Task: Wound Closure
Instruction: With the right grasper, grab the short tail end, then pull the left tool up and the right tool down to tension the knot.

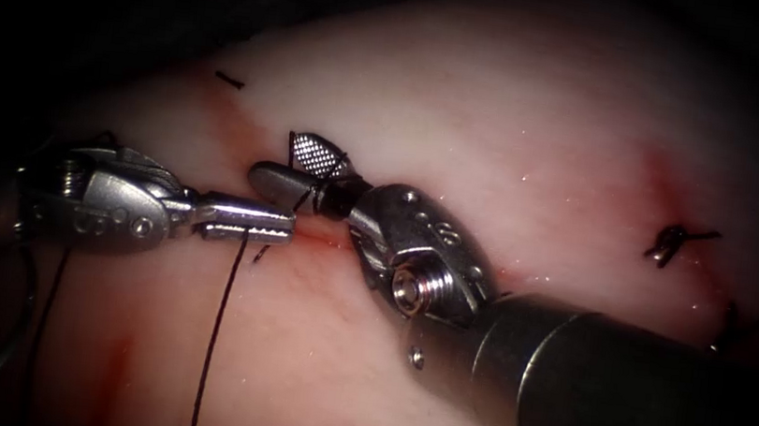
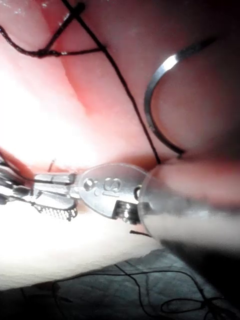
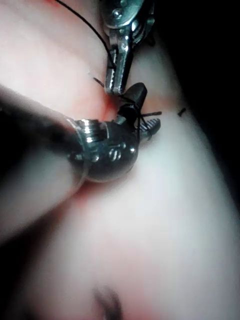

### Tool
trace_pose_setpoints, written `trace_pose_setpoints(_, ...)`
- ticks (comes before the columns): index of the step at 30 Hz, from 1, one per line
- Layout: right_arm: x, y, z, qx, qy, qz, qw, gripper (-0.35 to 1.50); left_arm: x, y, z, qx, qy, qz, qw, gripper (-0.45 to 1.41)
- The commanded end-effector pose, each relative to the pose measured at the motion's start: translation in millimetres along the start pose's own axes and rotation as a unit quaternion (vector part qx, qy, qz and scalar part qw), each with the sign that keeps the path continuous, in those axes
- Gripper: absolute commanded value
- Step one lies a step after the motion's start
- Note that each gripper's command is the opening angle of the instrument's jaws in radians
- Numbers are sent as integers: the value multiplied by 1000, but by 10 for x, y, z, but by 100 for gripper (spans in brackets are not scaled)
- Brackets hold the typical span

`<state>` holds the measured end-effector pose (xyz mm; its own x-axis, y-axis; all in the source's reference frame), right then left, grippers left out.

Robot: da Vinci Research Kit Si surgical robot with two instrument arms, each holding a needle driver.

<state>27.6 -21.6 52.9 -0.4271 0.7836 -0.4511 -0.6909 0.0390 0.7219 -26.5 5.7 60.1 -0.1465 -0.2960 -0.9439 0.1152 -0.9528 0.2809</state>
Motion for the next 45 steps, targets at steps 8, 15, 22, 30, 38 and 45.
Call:
trace_pose_setpoints(8, -1, -14, 22, 4, -1, 1, 1000, 66, -4, -8, 1, -3, 1, 3, 1000, -45)
trace_pose_setpoints(15, -3, -20, 12, -8, 2, 3, 1000, -35, -4, -7, -4, -5, 3, 3, 1000, -45)
trace_pose_setpoints(22, -13, -40, -5, 4, 6, -16, 1000, -35, -4, -9, -19, -6, -2, 4, 1000, -45)
trace_pose_setpoints(30, -14, -70, -28, 24, 20, -50, 998, -35, -12, -39, -44, 7, -21, -18, 1000, -45)
trace_pose_setpoints(38, -26, -107, -52, 29, 22, -95, 995, -35, -30, -68, -39, 21, -39, -31, 999, -45)
trace_pose_setpoints(45, -31, -115, -59, 28, 20, -108, 994, -35, -37, -91, -28, 29, -46, -42, 998, -45)
